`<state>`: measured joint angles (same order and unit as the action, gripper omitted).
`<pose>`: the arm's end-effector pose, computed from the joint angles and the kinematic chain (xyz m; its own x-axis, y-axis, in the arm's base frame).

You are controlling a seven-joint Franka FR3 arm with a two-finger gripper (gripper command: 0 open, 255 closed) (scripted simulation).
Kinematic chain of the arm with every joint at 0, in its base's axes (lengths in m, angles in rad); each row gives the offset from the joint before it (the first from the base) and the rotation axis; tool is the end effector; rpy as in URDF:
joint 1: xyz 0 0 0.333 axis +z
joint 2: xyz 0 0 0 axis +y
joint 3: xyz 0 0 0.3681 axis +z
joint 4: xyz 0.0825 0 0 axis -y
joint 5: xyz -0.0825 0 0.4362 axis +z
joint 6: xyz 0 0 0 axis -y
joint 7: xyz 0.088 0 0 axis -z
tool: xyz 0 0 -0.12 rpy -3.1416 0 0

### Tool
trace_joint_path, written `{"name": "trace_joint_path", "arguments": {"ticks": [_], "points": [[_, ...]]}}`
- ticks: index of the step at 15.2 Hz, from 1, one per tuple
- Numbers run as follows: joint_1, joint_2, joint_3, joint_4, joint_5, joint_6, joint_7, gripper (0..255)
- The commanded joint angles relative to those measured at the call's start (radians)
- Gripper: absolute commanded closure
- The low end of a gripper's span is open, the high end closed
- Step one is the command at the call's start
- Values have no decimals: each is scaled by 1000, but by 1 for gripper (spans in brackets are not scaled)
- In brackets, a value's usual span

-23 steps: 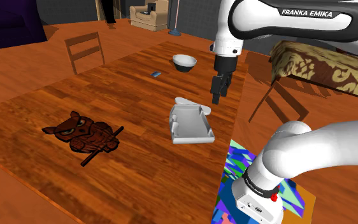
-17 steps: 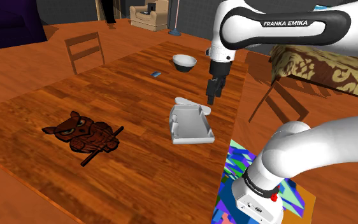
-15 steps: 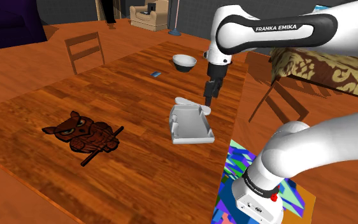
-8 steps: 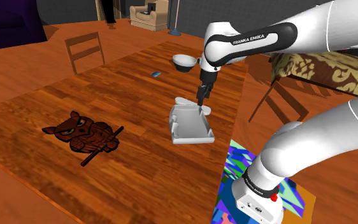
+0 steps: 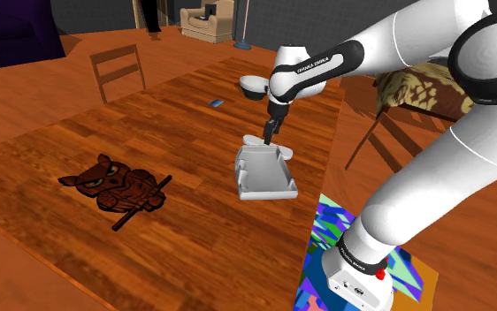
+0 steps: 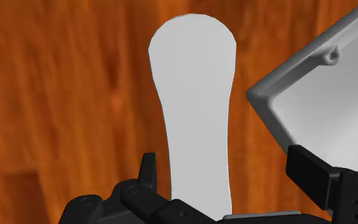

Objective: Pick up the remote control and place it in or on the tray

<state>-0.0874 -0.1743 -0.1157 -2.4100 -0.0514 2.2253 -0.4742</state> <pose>0.4877 -0.1028 0.3841 0.9539 0.2996 -0.0196 0.2999 -0.9539 0.0129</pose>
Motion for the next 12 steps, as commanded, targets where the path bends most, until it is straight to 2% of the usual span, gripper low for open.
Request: {"name": "trace_joint_path", "arguments": {"ticks": [1,7,12], "points": [[-2,50,-6,15,2,46,-15,0],[-3,103,-9,-18,7,132,-19,0],[-2,109,-9,-21,8,140,-20,0]]}}
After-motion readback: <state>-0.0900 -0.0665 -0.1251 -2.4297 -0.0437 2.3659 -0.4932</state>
